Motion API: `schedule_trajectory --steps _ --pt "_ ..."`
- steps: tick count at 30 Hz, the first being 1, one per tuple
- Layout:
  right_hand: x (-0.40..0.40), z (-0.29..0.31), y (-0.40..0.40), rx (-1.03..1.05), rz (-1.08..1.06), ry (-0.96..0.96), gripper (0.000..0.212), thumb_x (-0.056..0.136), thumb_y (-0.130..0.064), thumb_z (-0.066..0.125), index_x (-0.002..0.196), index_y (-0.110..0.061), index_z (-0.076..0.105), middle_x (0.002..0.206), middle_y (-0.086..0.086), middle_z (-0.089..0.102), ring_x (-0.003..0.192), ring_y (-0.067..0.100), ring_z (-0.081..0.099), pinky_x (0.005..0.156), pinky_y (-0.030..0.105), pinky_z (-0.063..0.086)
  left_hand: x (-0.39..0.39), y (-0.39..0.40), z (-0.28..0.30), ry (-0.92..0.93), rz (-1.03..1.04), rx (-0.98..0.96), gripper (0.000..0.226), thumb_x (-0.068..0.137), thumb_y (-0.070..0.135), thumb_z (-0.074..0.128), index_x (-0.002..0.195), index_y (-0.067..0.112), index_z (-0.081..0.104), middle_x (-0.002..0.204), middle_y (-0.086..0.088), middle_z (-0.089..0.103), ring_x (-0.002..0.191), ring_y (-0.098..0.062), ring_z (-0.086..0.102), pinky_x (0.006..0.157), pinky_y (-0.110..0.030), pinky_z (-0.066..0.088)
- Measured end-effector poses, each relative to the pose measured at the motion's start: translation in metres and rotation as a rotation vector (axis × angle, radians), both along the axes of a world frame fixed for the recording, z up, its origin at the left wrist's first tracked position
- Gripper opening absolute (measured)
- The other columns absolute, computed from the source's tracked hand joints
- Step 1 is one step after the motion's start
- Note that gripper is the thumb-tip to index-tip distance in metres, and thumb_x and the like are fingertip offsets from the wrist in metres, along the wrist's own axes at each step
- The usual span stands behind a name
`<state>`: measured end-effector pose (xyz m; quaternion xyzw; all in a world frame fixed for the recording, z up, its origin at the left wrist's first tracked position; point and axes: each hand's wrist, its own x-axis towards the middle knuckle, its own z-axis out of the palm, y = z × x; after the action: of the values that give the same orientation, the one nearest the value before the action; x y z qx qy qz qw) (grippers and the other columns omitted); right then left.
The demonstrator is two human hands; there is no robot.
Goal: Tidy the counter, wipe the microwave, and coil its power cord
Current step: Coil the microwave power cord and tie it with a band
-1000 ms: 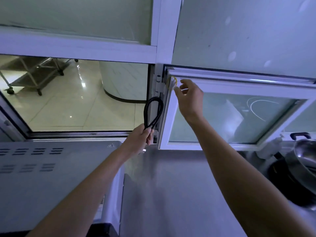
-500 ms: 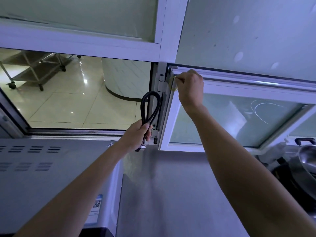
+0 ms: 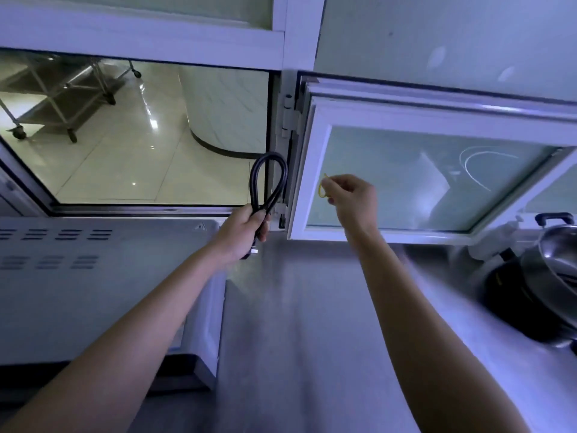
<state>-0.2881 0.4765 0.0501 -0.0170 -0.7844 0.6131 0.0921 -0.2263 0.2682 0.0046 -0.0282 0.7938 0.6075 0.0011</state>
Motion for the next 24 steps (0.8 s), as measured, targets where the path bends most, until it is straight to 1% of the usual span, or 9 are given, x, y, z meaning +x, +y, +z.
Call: schedule_trajectory --steps 2,4,6,8,10,13,18,21,24 --pt "0.022 -0.026 0.009 -0.081 -0.005 -0.086 0.013 0.082 -0.022 0.073 0.074 -0.011 0.073 0.061 -0.001 0.064 0.059 0.012 0.052 0.06 0.032 0.044 0.008 0.006 -0.011 -0.03 -0.013 -0.082 0.025 0.107 0.023 0.038 0.093 0.014 0.057 0.07 0.003 0.06 0.056 -0.004 0.053 0.053 -0.02 0.041" --pt "0.042 -0.05 0.017 -0.159 -0.015 -0.159 0.015 0.082 -0.021 0.074 0.073 -0.009 0.073 0.063 0.001 0.063 0.063 0.014 0.052 0.064 0.034 0.044 0.015 0.013 -0.023 -0.066 -0.025 -0.155 0.025 0.106 0.026 0.038 0.089 0.02 0.056 0.07 0.008 0.06 0.05 0.003 0.049 0.047 -0.019 0.041" --pt "0.059 -0.069 0.024 -0.261 0.006 -0.21 0.017 0.081 -0.02 0.075 0.072 -0.006 0.071 0.067 0.005 0.063 0.067 0.017 0.051 0.069 0.034 0.044 0.02 0.019 -0.034 -0.071 -0.047 -0.223 0.026 0.106 0.026 0.038 0.087 0.022 0.055 0.07 0.009 0.059 0.05 0.004 0.047 0.051 -0.023 0.041" --pt "0.072 -0.083 0.03 -0.349 0.031 -0.244 0.017 0.082 -0.022 0.073 0.071 -0.011 0.068 0.072 0.007 0.063 0.07 0.018 0.05 0.072 0.033 0.042 0.024 0.023 -0.045 -0.08 -0.074 -0.271 0.027 0.106 0.027 0.038 0.085 0.021 0.055 0.072 0.006 0.06 0.053 0.0 0.047 0.057 -0.029 0.038" --pt "0.082 -0.094 0.035 -0.418 0.019 -0.287 0.018 0.083 -0.026 0.073 0.071 -0.017 0.065 0.076 0.006 0.063 0.073 0.017 0.053 0.073 0.032 0.043 0.027 0.025 -0.054 -0.106 -0.094 -0.312 0.028 0.105 0.03 0.039 0.084 0.02 0.055 0.075 0.006 0.061 0.059 -0.007 0.048 0.061 -0.032 0.038" --pt "0.09 -0.106 0.041 -0.528 -0.011 -0.344 0.019 0.087 -0.021 0.072 0.072 -0.018 0.061 0.078 0.005 0.063 0.076 0.018 0.056 0.076 0.032 0.044 0.03 0.027 -0.064 -0.138 -0.122 -0.345 0.028 0.105 0.032 0.039 0.086 0.019 0.055 0.078 0.006 0.061 0.069 -0.014 0.051 0.066 -0.034 0.04" --pt "0.096 -0.11 0.046 -0.649 -0.007 -0.359 0.012 0.09 -0.014 0.067 0.08 -0.012 0.06 0.078 0.006 0.066 0.077 0.018 0.059 0.077 0.03 0.044 0.031 0.03 -0.071 -0.149 -0.133 -0.373 0.026 0.105 0.029 0.039 0.086 0.019 0.054 0.08 0.003 0.061 0.073 -0.019 0.052 0.067 -0.034 0.04" --pt "0.097 -0.109 0.047 -0.699 0.003 -0.34 0.007 0.089 -0.01 0.066 0.084 -0.009 0.061 0.08 0.008 0.065 0.078 0.019 0.058 0.075 0.029 0.043 0.031 0.03 -0.075 -0.153 -0.128 -0.422 0.029 0.105 0.03 0.039 0.088 0.014 0.056 0.081 0.002 0.062 0.068 -0.018 0.05 0.064 -0.034 0.04" --pt "0.098 -0.109 0.046 -0.743 0.028 -0.337 0.01 0.09 -0.011 0.065 0.081 -0.014 0.062 0.085 0.01 0.066 0.079 0.019 0.059 0.075 0.03 0.043 0.028 0.03 -0.079 -0.172 -0.126 -0.403 0.031 0.105 0.031 0.039 0.093 0.008 0.056 0.082 0.002 0.063 0.066 -0.018 0.048 0.058 -0.032 0.037"
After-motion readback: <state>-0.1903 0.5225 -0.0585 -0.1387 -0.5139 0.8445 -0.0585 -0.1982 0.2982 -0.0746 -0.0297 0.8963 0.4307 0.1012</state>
